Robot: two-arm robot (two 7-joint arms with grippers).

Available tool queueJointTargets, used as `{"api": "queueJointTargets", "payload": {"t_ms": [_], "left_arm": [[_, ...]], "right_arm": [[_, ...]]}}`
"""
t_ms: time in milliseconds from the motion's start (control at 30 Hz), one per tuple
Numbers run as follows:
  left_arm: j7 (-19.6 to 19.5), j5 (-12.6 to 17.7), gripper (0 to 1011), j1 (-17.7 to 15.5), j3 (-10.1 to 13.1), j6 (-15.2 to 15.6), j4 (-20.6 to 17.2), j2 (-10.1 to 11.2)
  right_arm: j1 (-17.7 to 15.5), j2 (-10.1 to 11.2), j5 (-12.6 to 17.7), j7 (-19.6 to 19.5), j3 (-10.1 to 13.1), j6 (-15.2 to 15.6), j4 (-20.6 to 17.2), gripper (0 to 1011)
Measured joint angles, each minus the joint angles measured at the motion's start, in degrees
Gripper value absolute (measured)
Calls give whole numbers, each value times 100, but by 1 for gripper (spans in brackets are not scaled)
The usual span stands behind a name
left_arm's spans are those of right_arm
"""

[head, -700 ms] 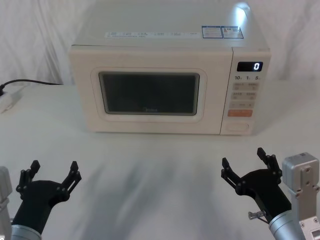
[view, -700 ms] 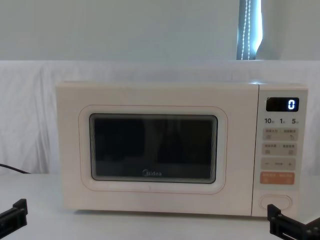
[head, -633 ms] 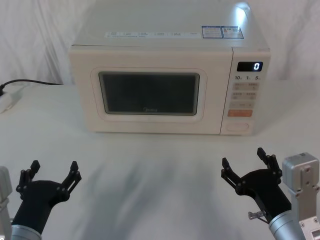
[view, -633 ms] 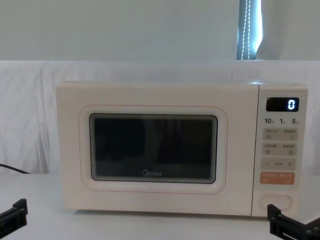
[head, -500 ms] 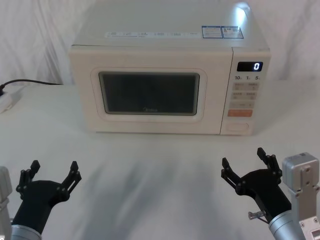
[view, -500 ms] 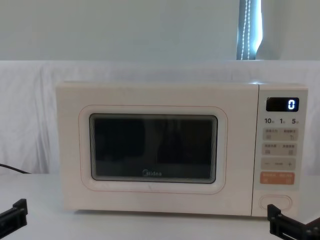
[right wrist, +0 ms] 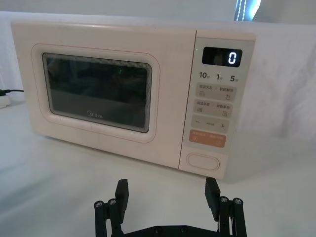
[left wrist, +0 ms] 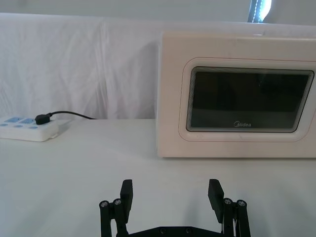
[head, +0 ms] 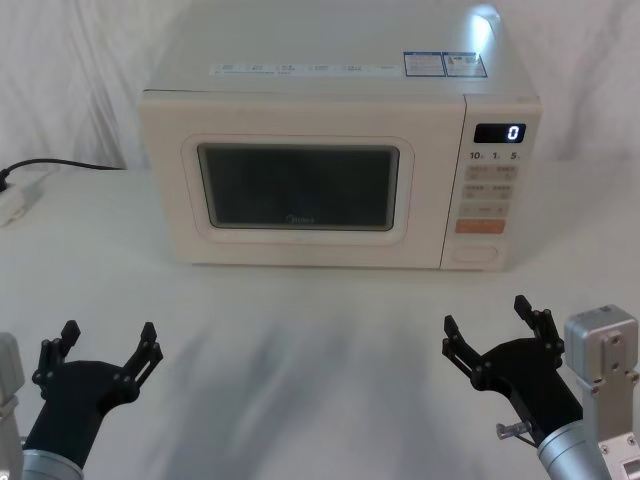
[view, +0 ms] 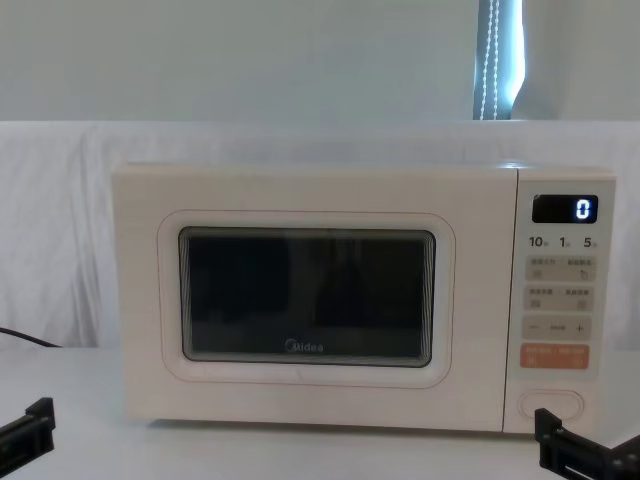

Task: Press the button to open the microwave door with one hand; close the microwave door with the other hand.

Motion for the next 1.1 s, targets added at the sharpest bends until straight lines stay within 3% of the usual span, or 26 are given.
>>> {"api": "queueJointTargets", "payload": {"t_ms": [733,900,1100], "left_arm": [[0,0,1001,0,0,0,0,0],[0,0,1001,0,0,0,0,0],[0,0,1001,0,0,0,0,0]], "right_arm": [[0,0,0,0,0,0,0,1002],[0,0,0,0,0,0,0,936],[0,0,0,0,0,0,0,769]]}}
